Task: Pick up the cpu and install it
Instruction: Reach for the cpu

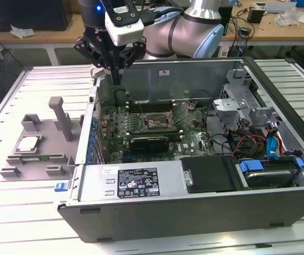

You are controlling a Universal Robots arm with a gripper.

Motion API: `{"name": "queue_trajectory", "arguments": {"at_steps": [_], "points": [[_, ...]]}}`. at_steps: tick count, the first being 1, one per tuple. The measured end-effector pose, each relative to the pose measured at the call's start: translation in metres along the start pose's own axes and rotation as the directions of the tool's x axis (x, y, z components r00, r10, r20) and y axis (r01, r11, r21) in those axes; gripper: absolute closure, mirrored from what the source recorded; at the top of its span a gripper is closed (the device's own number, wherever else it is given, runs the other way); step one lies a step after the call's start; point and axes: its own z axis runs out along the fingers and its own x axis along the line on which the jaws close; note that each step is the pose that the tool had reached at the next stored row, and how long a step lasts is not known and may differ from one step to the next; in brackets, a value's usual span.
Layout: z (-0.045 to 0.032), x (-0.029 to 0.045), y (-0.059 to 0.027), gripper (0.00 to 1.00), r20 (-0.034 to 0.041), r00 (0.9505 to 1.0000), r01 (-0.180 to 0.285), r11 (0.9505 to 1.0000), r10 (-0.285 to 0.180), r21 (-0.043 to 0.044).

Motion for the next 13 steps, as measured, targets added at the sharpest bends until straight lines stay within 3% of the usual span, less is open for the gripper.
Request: {"name": "queue_trajectory", "arguments": {"at_steps": [8,13], "points": [[-0.0004,0.0173,-0.0013,0.89,0.0000,1.0000,0.000,1.0000,0.000,0.0000],[-0.0006,0.0236,-0.0018,0.89,0.0000,1.0000,0.000,1.0000,0.000,-0.0001]]}}
